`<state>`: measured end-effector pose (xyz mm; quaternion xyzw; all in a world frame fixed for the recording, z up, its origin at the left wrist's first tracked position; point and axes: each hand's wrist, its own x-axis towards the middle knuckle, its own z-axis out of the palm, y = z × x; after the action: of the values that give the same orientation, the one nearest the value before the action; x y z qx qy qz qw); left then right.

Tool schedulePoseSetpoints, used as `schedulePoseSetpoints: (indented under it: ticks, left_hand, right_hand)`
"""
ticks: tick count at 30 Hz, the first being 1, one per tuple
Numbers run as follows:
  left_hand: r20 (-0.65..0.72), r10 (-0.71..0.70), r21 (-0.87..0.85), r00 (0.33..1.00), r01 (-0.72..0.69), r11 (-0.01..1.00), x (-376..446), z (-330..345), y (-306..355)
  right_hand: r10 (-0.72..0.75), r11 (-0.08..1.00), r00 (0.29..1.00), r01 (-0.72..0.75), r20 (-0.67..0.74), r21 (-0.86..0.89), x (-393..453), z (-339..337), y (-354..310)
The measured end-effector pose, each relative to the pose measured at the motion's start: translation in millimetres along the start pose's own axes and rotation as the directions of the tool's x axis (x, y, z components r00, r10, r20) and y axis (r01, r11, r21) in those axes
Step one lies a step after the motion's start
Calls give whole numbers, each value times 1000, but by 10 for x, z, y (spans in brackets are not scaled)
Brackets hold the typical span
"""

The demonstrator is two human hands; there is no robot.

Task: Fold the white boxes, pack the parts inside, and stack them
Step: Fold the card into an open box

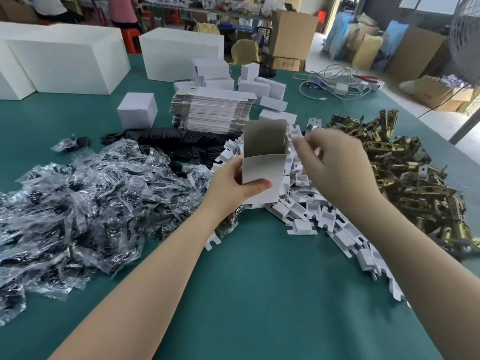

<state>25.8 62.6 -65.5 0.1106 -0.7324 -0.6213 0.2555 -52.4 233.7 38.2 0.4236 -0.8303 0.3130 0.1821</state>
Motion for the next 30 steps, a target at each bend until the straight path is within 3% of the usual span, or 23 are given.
schedulePoseSetpoints:
  ticks: [2,5,14,16,19,22,26,28,30]
  left_hand:
    - [-3,-2,14,1000,2,1000,1,-2,16]
    - [-5,15,31,1000,-14,999,6,5,19]
    - [-16,13,57,1000,-12,998,8,4,15]
    - [-11,10,36,1000,-10,999,-2,12,19]
    - [-4,-4,28,1000,5,1000,-9,16,54]
    - [45,-43,75,998,40,996,14,-27,138]
    - [148,-111,205,983,79,975,50,-74,374]
    - [192,-96,177,977,62,982,49,-108,555]
    - [120,-26,196,992,2,981,8,-138,788]
  right_hand:
    - [143,986,960,-119,242,-114,-128,41,119]
    - [207,964,854,-94,477,-249,-348,124,177]
    - [203,954,861,-66,467,-293,-511,412,88]
    - [206,974,917,-158,342,-164,-520,401,102]
    - [263,927,953,-292,148,234,-427,395,108]
    - [287,785,922,-382,260,488,-206,432,109]
    - [120,609,903,-395,413,687,50,497,165]
    - [75,610,908,-369,413,701,110,529,213]
    - [58,606,918,-345,393,717,118,556,255]
